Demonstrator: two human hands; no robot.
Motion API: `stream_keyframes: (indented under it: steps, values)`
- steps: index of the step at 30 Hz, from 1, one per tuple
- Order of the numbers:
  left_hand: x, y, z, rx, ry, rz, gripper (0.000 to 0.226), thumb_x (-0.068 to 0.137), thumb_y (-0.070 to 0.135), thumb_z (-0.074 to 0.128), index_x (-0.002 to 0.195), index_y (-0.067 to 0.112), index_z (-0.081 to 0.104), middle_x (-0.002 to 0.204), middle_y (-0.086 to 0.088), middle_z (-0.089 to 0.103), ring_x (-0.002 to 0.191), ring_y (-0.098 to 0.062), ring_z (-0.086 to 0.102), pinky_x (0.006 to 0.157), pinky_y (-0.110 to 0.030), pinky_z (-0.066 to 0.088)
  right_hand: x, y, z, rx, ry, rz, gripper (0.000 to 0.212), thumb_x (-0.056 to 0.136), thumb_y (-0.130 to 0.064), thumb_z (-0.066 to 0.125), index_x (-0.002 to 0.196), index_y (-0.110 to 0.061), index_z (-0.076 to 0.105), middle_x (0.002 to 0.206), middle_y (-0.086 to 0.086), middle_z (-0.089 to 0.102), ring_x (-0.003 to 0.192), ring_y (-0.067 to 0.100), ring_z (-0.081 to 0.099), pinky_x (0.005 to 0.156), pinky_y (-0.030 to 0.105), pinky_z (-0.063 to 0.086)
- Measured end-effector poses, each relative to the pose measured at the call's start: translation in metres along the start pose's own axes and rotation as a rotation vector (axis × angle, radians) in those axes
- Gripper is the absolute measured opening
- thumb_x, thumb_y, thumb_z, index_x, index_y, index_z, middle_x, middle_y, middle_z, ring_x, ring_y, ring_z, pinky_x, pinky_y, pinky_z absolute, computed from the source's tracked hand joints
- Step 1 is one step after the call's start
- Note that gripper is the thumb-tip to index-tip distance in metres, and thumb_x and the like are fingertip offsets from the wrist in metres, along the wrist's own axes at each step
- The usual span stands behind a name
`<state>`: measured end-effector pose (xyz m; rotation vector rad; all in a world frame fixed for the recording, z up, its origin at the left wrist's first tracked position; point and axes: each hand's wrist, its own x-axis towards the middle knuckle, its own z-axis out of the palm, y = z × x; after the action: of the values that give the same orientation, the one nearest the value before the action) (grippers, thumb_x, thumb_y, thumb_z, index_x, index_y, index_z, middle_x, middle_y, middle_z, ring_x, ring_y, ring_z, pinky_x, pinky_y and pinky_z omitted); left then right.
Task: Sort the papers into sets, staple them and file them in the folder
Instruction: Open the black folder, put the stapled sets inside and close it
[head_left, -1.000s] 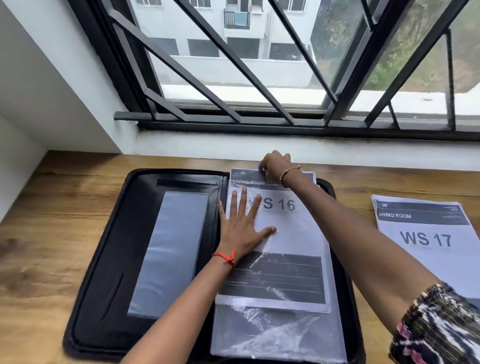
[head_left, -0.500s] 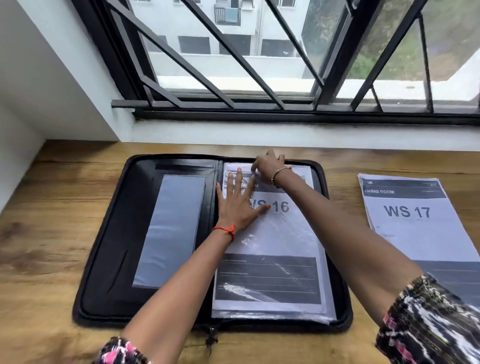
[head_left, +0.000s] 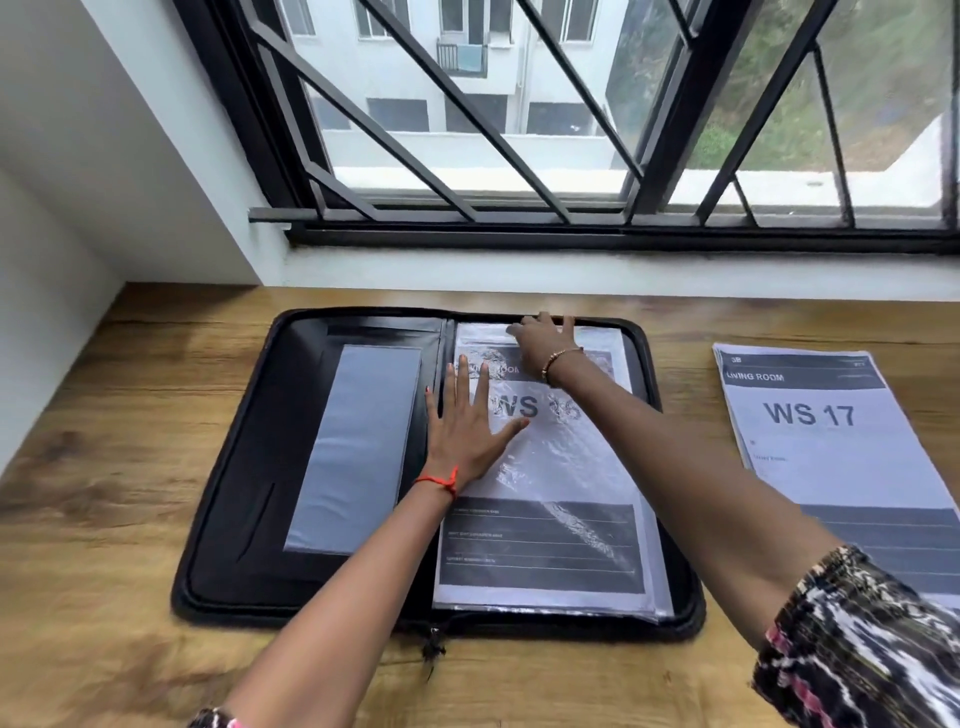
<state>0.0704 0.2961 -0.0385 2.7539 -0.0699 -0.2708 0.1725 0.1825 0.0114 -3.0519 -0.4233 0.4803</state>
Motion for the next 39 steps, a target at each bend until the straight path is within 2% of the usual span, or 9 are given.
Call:
stream_keyframes:
  steps: [4,8,13,18,23,27,31,36,39]
  values:
    - [-0.014,-0.001,0.010,0.007,0.098,-0.002,0.069,0.091,0.051,0.008,0.150,0.018,-0.003,0.158,-0.003,-0.011,0.145,-0.016,-0.010,0.116,-0.040,-0.006,-0.038,-0.006,0.040,0.120,0.163,-0.086,0.051,0.099,-0.026,0.031,0.147,-0.015,0.018,0.156,0.004,0.010,0.145,0.020,0.003,0.114,0.048,0.006]
    - [-0.030,0.000,0.018,0.035,0.117,0.025,0.057,0.099,0.033,0.025,0.150,0.016,0.006,0.158,-0.004,-0.004,0.145,-0.015,-0.005,0.116,-0.038,-0.004,-0.069,-0.007,0.073,0.121,0.062,-0.096,0.058,0.099,-0.044,0.020,0.149,-0.021,0.001,0.157,-0.004,-0.007,0.144,0.012,-0.009,0.115,0.042,-0.007]
    - [-0.035,-0.002,0.030,0.149,0.095,0.000,0.068,0.092,0.048,0.009,0.149,0.016,-0.003,0.157,-0.006,-0.011,0.145,-0.017,-0.010,0.116,-0.041,-0.011,-0.087,0.018,0.086,0.149,0.061,0.038,0.062,0.096,-0.054,0.014,0.147,-0.027,-0.007,0.156,-0.009,-0.012,0.143,0.009,-0.012,0.114,0.041,-0.013]
    - [-0.035,0.001,0.036,0.158,0.121,-0.010,0.081,0.078,0.057,-0.008,0.149,0.018,-0.005,0.157,-0.003,-0.010,0.145,-0.015,-0.009,0.114,-0.042,-0.015,-0.109,0.060,0.097,0.245,0.151,0.193,0.088,0.075,-0.073,-0.017,0.147,-0.024,-0.007,0.151,-0.013,-0.017,0.139,0.001,-0.014,0.114,0.039,-0.013]
    - [-0.034,0.005,0.038,0.148,0.136,-0.026,0.081,0.078,0.057,-0.007,0.149,0.019,-0.004,0.157,-0.002,-0.010,0.145,-0.015,-0.008,0.111,-0.042,-0.018,-0.132,0.077,0.100,0.296,0.143,0.319,0.067,0.096,-0.052,0.019,0.148,-0.015,-0.004,0.157,-0.002,-0.006,0.145,0.010,-0.002,0.115,0.036,-0.008]
    - [-0.038,0.009,0.037,0.125,0.146,-0.016,0.076,0.081,0.055,-0.003,0.148,0.020,-0.010,0.155,-0.003,-0.017,0.144,-0.016,-0.014,0.111,-0.047,-0.017,-0.141,0.065,0.096,0.412,0.382,0.408,0.049,0.094,-0.037,0.045,0.127,0.000,0.045,0.139,0.015,0.038,0.132,0.026,0.033,0.107,0.036,0.021]
    - [-0.061,0.040,0.051,0.141,0.089,0.121,0.079,0.079,0.059,-0.006,0.147,0.020,-0.011,0.154,-0.004,-0.023,0.140,-0.016,-0.024,0.109,-0.049,-0.022,-0.144,0.059,0.091,0.440,0.433,0.557,0.038,0.089,-0.037,0.056,0.106,-0.003,0.058,0.121,0.014,0.049,0.118,0.028,0.039,0.096,0.038,0.028]
    - [-0.087,0.071,0.074,0.180,0.077,0.210,0.074,0.088,0.055,0.022,0.144,0.007,0.032,0.153,-0.015,0.023,0.142,-0.027,0.020,0.111,-0.051,-0.001,-0.147,0.061,0.087,0.596,0.460,0.568,0.033,0.086,-0.030,0.062,0.100,0.000,0.060,0.114,0.017,0.058,0.114,0.031,0.046,0.090,0.035,0.036]
    - [-0.091,0.077,0.073,0.168,-0.011,0.253,0.079,0.085,0.058,0.019,0.142,0.004,0.035,0.151,-0.016,0.027,0.141,-0.027,0.024,0.110,-0.054,0.002,-0.148,0.059,0.080,0.740,0.444,0.607,0.032,0.084,-0.026,0.065,0.100,0.001,0.061,0.108,0.018,0.062,0.108,0.032,0.053,0.083,0.035,0.042]
